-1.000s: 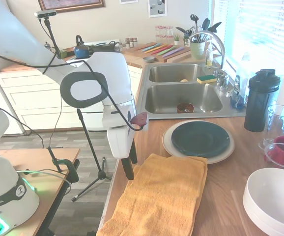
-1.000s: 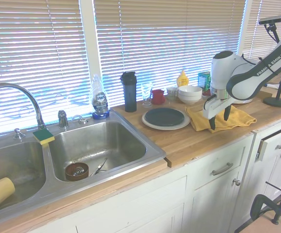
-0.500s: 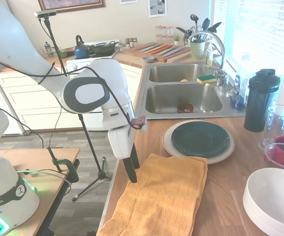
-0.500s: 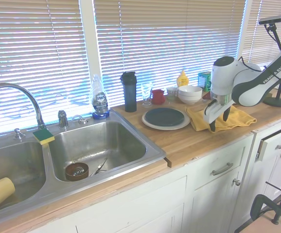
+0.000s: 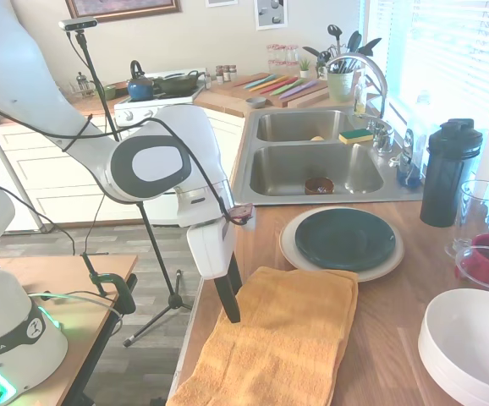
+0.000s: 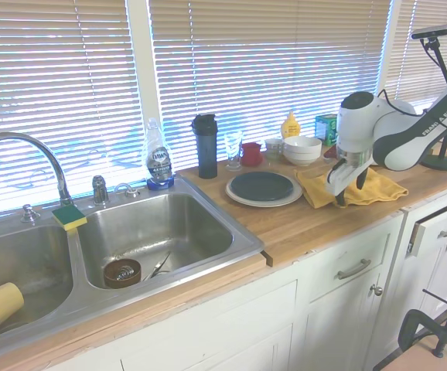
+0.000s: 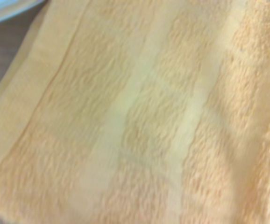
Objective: Wipe the blue plate in counterclockwise motion
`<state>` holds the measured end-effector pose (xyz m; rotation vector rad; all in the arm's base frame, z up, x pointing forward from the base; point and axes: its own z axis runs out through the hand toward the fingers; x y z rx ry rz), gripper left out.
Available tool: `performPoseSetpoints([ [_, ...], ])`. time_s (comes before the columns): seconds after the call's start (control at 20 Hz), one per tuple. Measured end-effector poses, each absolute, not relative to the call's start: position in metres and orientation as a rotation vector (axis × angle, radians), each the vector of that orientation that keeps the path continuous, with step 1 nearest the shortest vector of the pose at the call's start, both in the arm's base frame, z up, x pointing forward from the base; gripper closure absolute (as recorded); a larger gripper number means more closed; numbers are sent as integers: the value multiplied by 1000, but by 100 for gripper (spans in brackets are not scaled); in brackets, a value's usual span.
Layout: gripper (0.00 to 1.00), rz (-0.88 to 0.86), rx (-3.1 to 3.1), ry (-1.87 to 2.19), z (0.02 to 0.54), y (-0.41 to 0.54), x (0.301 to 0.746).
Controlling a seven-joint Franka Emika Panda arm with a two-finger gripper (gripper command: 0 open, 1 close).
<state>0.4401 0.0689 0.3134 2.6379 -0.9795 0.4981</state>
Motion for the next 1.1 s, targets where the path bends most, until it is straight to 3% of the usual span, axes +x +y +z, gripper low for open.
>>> performPoseSetpoints([
  [0.4, 0, 422, 2612, -1049, 315, 50, 496],
  [0.45, 100, 414, 2614, -1050, 316, 49, 499],
  [1.1, 100, 318, 2673, -1064, 315, 44, 510],
])
